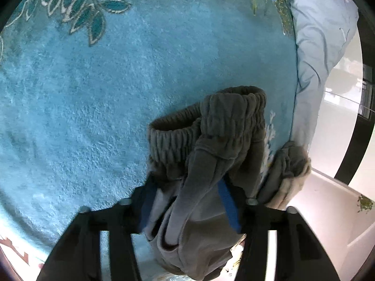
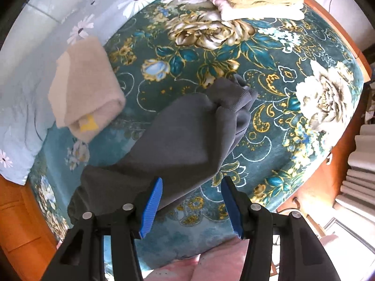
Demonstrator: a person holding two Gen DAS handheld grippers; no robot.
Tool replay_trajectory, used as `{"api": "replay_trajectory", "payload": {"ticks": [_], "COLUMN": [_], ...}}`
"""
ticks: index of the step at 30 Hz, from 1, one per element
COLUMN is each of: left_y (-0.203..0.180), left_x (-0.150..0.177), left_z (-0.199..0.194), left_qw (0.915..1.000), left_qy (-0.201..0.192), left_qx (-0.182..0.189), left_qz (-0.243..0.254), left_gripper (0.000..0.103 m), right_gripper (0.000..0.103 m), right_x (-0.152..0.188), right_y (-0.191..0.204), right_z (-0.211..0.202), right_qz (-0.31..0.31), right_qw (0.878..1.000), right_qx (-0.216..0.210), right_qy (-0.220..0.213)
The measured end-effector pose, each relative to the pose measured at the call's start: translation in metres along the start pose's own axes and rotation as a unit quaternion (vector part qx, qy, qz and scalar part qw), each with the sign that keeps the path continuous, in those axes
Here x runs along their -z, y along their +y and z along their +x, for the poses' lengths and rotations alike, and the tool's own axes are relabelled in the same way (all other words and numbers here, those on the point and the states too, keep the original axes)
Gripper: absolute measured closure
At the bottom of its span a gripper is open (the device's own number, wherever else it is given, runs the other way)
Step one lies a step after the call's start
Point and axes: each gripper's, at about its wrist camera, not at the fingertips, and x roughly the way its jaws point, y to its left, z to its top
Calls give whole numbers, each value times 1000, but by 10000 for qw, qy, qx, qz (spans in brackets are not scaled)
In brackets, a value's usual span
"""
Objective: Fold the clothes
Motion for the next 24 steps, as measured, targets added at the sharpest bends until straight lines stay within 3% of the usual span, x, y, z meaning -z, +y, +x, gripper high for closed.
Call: {"api": "replay_trajectory", "payload": {"ticks": [6, 12, 22, 24], "left_y": [1, 0, 23, 25], "left_x": [3, -3, -23, -26], "left_z": [-29, -80, -118, -125], "left_qw": [9992, 9941, 9928, 9912], "left_qy": [-280, -852, -963, -952], "left_qx": [259, 660, -294, -463], "left_qz": [-128, -115, -648, -789], "left_gripper": [82, 85, 84, 78], "right_gripper": [47, 47, 47, 47], "right_x": [10, 15, 16, 14], "right_y": [13, 25, -15, -25], "right_z": [7, 11, 21, 24], "right_qz": [39, -75, 554, 746], "right_qw": [9999, 9994, 9961, 9937], "right_qx": [-127, -332, -691, -834], "right_qy": [48, 31, 2, -34]}}
